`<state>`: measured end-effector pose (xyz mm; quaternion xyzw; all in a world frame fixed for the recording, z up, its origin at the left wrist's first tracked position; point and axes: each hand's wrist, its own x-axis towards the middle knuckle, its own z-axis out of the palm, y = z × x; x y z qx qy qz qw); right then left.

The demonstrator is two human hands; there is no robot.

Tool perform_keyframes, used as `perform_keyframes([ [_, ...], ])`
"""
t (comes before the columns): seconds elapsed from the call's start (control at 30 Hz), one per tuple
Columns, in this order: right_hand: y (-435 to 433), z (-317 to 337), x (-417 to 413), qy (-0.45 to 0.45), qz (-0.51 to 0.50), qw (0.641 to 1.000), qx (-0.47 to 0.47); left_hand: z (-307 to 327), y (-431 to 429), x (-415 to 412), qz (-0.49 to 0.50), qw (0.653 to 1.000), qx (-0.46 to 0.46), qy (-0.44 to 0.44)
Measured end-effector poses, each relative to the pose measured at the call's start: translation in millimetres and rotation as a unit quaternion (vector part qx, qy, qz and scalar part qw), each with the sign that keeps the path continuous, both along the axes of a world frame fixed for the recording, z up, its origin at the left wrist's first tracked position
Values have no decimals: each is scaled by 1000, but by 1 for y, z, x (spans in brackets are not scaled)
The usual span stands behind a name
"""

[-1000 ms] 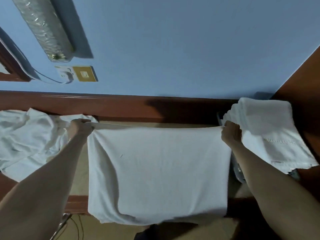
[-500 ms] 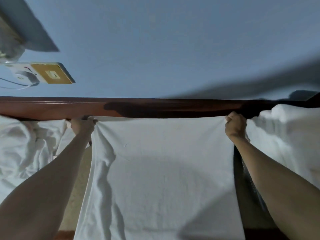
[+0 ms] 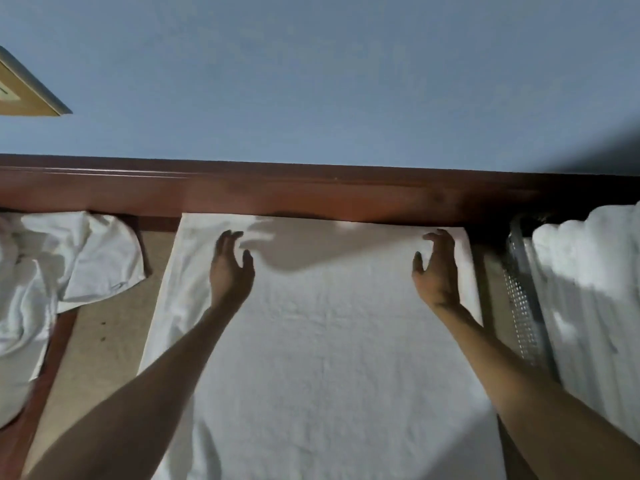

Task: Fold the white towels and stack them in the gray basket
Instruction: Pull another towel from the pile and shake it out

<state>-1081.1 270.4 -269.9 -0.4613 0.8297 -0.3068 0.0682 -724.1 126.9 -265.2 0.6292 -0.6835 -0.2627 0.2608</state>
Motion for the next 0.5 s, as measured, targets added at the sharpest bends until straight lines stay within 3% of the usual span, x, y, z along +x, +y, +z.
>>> perform_keyframes([
  [0.1, -3, -28, 42, 22, 105, 994, 35, -24, 16, -46, -156, 986, -22, -54],
  [0.27, -21, -65, 70, 80, 194, 974, 85, -51, 13, -97, -304, 936, -9, -177],
  [0.33, -22, -70, 62, 119, 214, 964, 105, -59, 13, -97, -318, 920, -20, -229],
  [0.5, -11, -70, 2, 180, 235, 948, 118, -60, 14, -100, -308, 917, -24, -251],
])
